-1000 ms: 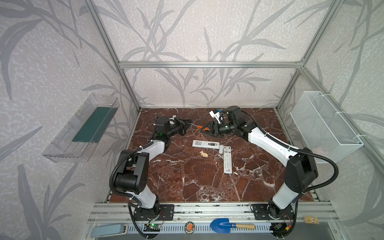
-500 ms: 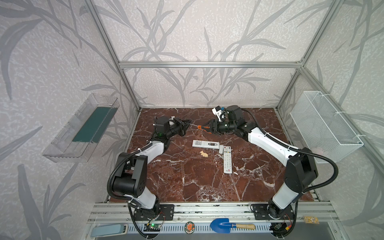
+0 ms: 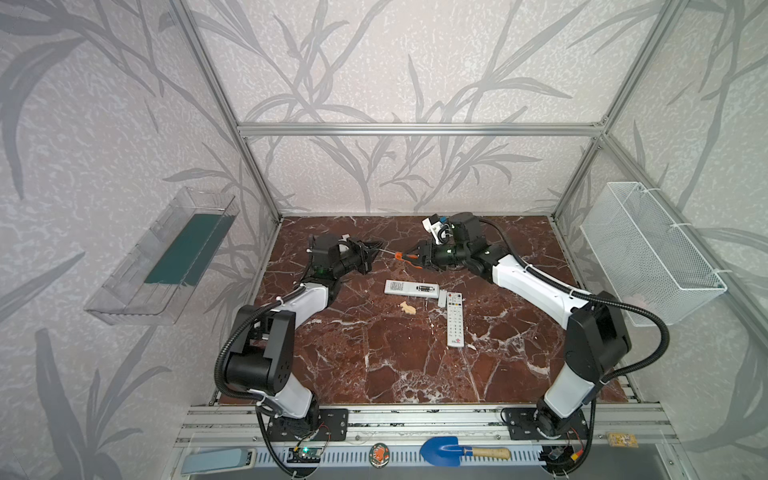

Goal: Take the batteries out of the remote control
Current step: 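Move the left gripper down to the white remote while the right holds the screwdriver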

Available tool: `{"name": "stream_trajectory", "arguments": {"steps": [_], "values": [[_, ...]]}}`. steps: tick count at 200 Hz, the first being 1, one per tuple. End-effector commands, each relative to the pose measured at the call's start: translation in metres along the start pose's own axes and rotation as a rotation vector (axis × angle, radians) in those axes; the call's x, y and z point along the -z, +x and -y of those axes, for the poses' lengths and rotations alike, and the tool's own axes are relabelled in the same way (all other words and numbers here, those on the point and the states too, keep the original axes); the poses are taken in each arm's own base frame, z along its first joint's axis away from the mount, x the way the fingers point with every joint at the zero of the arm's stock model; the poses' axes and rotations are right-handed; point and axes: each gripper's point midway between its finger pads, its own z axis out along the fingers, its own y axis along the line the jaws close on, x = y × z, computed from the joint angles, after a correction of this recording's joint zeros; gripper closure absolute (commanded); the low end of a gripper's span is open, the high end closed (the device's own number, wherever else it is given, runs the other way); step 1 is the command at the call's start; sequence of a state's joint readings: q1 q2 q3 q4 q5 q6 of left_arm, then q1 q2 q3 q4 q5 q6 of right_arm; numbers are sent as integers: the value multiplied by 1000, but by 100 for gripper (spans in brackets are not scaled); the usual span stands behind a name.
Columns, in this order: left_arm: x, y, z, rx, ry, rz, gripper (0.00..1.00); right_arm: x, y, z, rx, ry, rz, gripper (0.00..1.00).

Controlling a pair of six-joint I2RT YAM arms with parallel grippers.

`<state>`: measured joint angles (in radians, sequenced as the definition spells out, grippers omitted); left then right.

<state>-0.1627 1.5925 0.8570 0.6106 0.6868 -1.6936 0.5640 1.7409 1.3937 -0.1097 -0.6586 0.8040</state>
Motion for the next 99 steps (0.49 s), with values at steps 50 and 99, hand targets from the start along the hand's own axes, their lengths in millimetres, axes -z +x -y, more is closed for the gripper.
{"name": "stream_trajectory", "arguments": {"steps": [50,99], "values": [[9,10,12,-19,32,-26,100,8,-5,-1,29,29,39,89],[26,-1,8,-122,-27,-15,6,47,-9,16,25,93,47,92]]}}
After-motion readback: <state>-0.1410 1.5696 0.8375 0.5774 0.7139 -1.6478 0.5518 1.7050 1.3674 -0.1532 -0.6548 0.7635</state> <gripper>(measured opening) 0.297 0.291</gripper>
